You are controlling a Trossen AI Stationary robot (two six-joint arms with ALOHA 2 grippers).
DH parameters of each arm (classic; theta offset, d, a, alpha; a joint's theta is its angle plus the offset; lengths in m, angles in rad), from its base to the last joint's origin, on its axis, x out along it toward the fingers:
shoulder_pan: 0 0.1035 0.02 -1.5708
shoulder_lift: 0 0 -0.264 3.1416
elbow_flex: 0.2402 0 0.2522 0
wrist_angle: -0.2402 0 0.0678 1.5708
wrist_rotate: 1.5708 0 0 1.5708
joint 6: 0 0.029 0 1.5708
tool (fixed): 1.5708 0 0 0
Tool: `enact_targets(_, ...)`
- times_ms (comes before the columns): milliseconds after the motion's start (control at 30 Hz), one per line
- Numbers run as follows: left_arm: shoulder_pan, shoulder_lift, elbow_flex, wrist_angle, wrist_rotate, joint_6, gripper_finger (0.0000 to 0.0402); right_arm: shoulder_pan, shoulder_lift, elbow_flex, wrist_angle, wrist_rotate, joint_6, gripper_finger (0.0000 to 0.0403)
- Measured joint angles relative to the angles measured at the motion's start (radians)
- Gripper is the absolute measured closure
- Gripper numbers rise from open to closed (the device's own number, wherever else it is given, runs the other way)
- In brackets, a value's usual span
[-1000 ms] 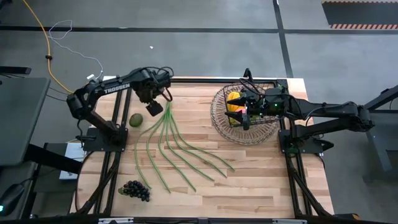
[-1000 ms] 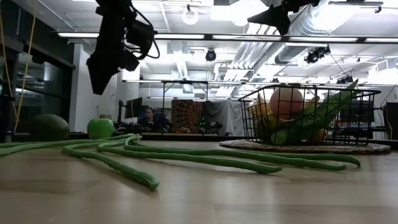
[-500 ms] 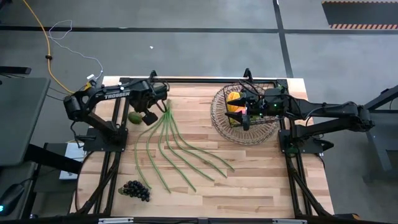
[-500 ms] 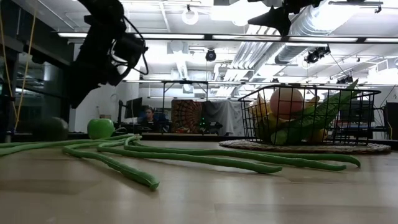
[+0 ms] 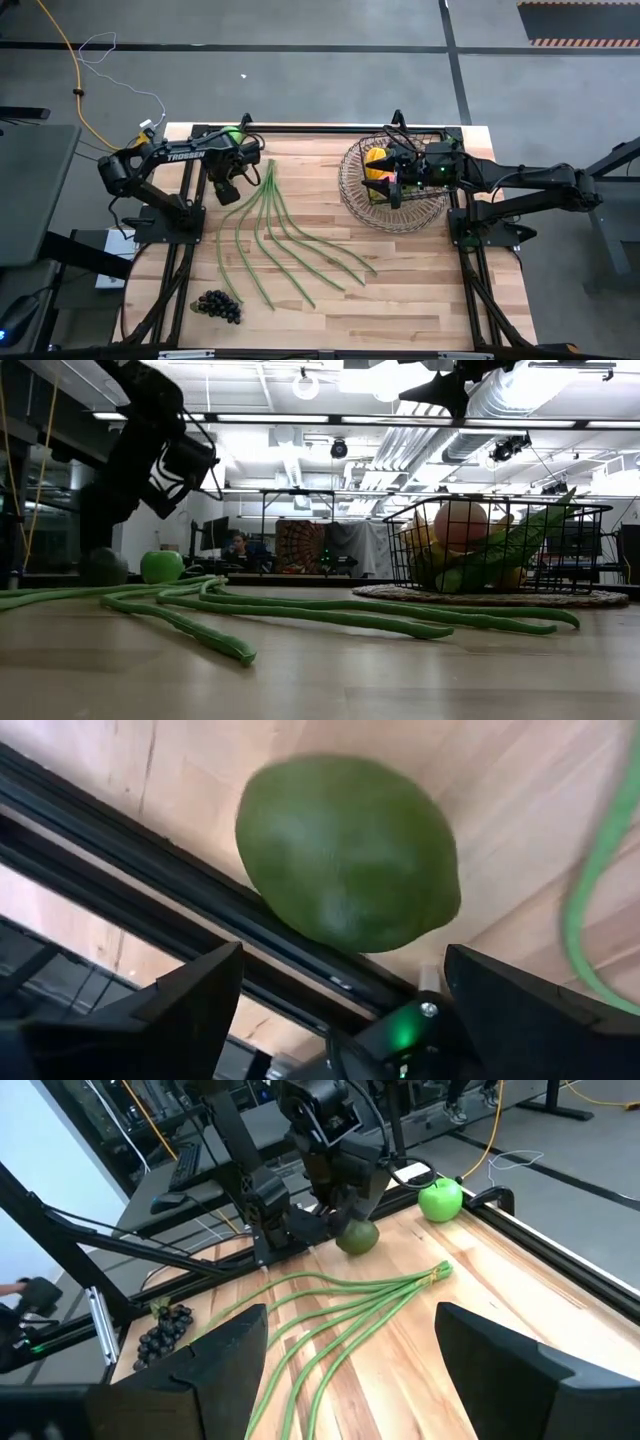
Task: Build produce basket
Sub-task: Put the green lime into the wire basket
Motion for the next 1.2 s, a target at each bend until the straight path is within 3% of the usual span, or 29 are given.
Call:
enact_targets(200, 0.053, 0.000, -0.033, 0.104, 0.038, 0.038, 0.0067, 0.000, 0.000, 0.000, 0.000, 0.000, 0.008, 0.0126)
enact_targets(400, 0.095, 0.001, -0.033, 0.213, 0.130, -0.102, 0.0067, 0.000, 0.000, 0.000, 0.000, 0.000, 0.030, 0.0126)
enact_targets(733, 0.094, 0.000, -0.033, 0.353, 0.190, -0.289, 0.0066, 0.000, 0.000, 0.000, 0.000, 0.000, 0.032, 0.0126)
enact_targets(1000, 0.087, -0.111, -0.033, 0.405, 0.191, -0.513, 0.0066, 0.000, 0.000, 0.000, 0.000, 0.001, 0.032, 0.0126)
enact_targets(1200, 0.066, -0.186, -0.032, 0.485, 0.094, -0.734, 0.0066, 0.000, 0.000, 0.000, 0.000, 0.001, 0.031, 0.0126)
